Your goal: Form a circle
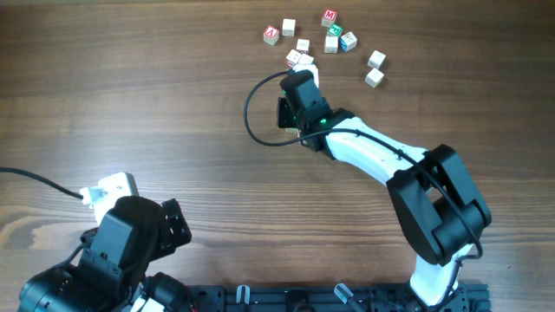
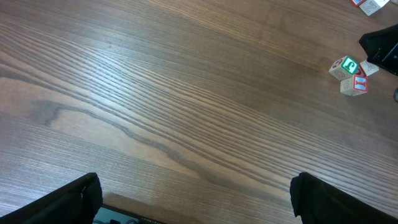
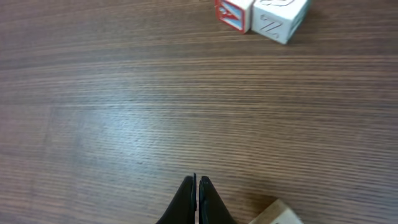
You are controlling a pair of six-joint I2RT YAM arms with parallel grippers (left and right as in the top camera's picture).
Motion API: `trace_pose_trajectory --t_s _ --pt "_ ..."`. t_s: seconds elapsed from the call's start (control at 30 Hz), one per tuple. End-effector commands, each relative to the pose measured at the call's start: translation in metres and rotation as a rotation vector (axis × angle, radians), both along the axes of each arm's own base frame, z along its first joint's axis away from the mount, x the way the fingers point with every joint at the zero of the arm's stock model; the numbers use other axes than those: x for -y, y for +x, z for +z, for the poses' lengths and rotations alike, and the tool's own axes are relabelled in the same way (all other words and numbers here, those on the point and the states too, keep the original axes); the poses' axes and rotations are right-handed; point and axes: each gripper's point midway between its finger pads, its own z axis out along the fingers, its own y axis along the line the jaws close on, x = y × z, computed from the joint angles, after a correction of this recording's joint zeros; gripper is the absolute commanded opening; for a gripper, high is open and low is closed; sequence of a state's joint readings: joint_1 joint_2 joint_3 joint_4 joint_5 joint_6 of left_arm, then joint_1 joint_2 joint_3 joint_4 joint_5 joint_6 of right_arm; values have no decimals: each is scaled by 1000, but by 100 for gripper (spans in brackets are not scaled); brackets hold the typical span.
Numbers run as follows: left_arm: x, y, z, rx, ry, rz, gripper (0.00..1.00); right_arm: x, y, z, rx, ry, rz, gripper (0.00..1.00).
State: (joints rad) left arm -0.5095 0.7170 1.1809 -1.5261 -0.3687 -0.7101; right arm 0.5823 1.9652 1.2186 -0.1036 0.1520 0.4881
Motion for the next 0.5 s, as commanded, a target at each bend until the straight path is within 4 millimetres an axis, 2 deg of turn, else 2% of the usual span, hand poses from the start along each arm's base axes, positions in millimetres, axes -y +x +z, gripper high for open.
trace_pose_trajectory --t_s 0.0,0.07,0.23,0.37,0.47 --pt "0 0 -2 -5 -5 11 100 18 14 17 30 2 -68 5" --pt "0 0 -2 -6 -5 11 100 25 14 15 11 10 -95 4" --pt "0 0 -2 -5 -5 11 100 25 14 13 8 13 -92 5" --pt "0 0 -2 -5 -5 11 100 25 14 1 -9 1 -91 5" --pt "0 0 -2 -5 -5 11 100 24 16 -1 -5 3 -91 5"
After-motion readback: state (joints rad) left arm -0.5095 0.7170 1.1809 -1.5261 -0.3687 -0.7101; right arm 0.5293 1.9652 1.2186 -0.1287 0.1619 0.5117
